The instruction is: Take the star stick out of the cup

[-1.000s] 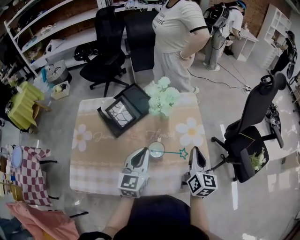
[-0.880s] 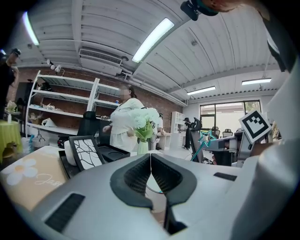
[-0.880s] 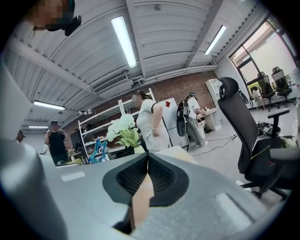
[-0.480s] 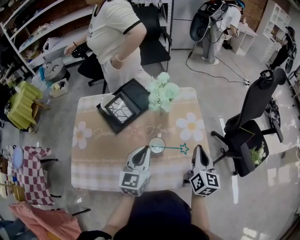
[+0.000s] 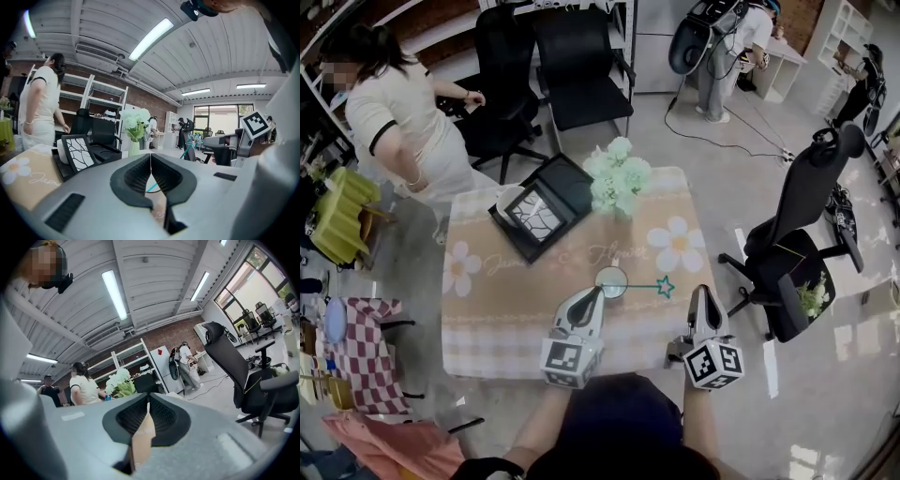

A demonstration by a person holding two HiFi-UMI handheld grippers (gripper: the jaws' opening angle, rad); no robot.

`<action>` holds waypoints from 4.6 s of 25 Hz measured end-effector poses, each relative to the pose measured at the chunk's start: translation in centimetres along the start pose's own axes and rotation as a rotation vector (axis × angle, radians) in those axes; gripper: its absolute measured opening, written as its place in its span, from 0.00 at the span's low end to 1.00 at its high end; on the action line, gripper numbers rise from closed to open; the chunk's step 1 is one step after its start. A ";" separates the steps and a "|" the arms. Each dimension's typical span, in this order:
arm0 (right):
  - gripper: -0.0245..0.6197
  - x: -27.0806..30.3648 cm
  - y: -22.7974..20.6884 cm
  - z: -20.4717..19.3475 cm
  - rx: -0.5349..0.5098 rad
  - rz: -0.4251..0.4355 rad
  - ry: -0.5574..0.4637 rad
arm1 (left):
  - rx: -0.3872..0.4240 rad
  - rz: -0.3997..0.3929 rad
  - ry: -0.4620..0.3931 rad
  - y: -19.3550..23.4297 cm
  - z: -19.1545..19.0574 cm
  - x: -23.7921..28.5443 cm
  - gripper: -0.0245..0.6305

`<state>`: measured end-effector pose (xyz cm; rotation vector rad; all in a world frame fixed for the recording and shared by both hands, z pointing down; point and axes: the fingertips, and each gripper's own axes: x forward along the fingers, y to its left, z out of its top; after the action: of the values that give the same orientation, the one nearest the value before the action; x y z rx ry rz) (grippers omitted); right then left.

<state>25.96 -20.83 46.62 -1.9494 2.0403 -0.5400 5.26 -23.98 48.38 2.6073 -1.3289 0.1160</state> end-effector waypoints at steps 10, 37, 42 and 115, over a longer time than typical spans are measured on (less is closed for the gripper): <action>0.23 -1.2 1.9 1.4 0.075 0.127 -0.077 | 0.001 -0.042 0.021 -0.9 -0.6 0.7 0.05; 0.27 1.9 8.2 -1.9 0.060 0.326 0.022 | -0.021 0.069 0.029 3.3 -1.1 -1.4 0.05; 0.21 1.8 8.3 -1.7 0.035 0.311 0.005 | -0.015 0.100 0.040 4.1 -1.7 -2.0 0.05; 0.06 -1.8 12.2 8.2 -0.121 0.274 -0.190 | -0.005 0.016 -0.018 2.2 0.0 -1.7 0.05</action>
<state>18.76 -19.43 33.80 -1.6685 2.2083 -0.1670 2.42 -23.88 48.43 2.6001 -1.3548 0.0922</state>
